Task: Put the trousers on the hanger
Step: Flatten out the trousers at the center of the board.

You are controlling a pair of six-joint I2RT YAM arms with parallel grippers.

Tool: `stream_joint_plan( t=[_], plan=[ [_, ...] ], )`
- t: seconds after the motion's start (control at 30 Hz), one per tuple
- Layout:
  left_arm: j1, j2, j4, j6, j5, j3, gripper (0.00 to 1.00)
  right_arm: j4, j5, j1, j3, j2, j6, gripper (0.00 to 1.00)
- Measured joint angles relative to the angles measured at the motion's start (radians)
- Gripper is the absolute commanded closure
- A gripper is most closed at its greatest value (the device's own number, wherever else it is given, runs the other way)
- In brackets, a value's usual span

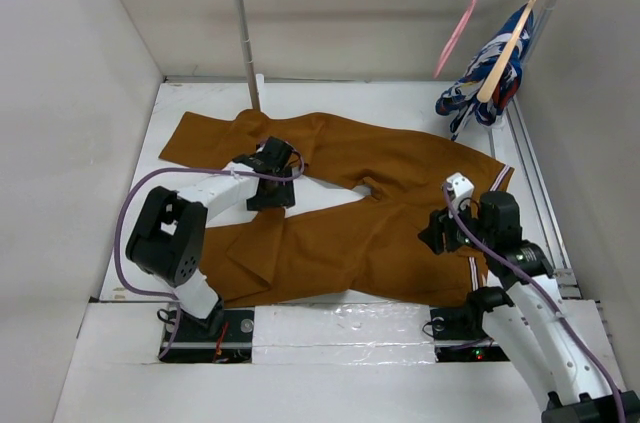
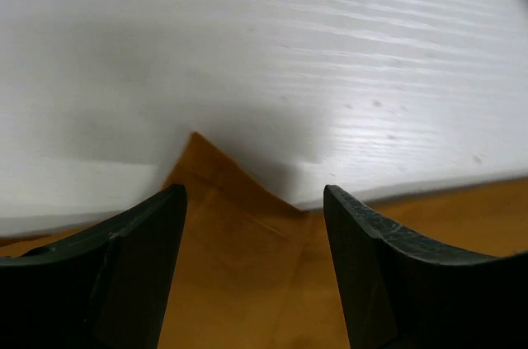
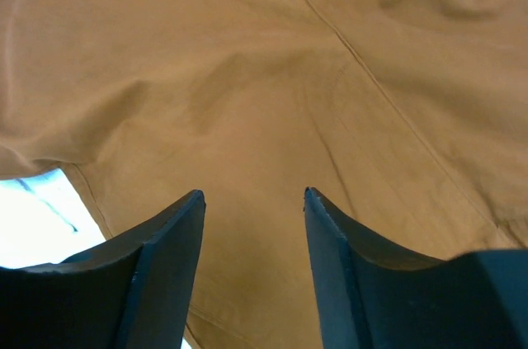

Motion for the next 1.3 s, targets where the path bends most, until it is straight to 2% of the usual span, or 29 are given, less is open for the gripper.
stream_joint_plan(
  t=[0.1,0.2,0.23,0.3,0.33,0.37,0.67,0.87,0.97,1.1,1.3],
  plan=[
    [0.005,0.014,-0.01,-0.001,-0.065,-0.002,0.4,-0.032,0.024,-0.019,0.009,0.005,-0.007,0.35],
    [0.005,0.013,-0.008,0.0,-0.111,-0.002,0.47,-0.05,0.061,-0.053,0.024,0.018,-0.01,0.34],
    [0.005,0.013,-0.008,0.0,-0.12,-0.003,0.59,-0.049,0.077,-0.068,0.03,0.027,-0.01,0.34],
    [0.005,0.013,0.0,-0.004,-0.132,-0.008,0.74,-0.045,0.099,-0.112,0.044,0.058,-0.008,0.34],
    [0.005,0.013,0.004,-0.001,-0.136,-0.011,0.92,-0.04,0.109,-0.139,0.05,0.078,-0.006,0.34],
    [0.005,0.013,0.006,-0.006,-0.14,-0.014,1.0,-0.036,0.114,-0.169,0.056,0.097,-0.006,0.34],
    [0.024,-0.057,-0.007,0.005,-0.175,-0.016,1.0,0.06,0.124,-0.479,0.197,0.305,-0.014,0.32],
    [0.047,-0.195,-0.014,0.004,-0.188,0.007,1.0,0.159,0.073,-0.753,0.204,0.548,-0.037,0.28],
    [0.046,-0.236,-0.002,0.003,-0.17,0.009,1.0,0.22,-0.003,-0.859,0.205,0.681,-0.055,0.26],
    [0.047,-0.258,0.027,0.002,-0.118,0.0,1.0,0.302,-0.109,-0.885,0.21,0.83,-0.067,0.25],
    [0.046,-0.267,0.054,-0.003,-0.061,-0.015,1.0,0.396,-0.193,-0.879,0.209,0.885,-0.054,0.27]
  ],
)
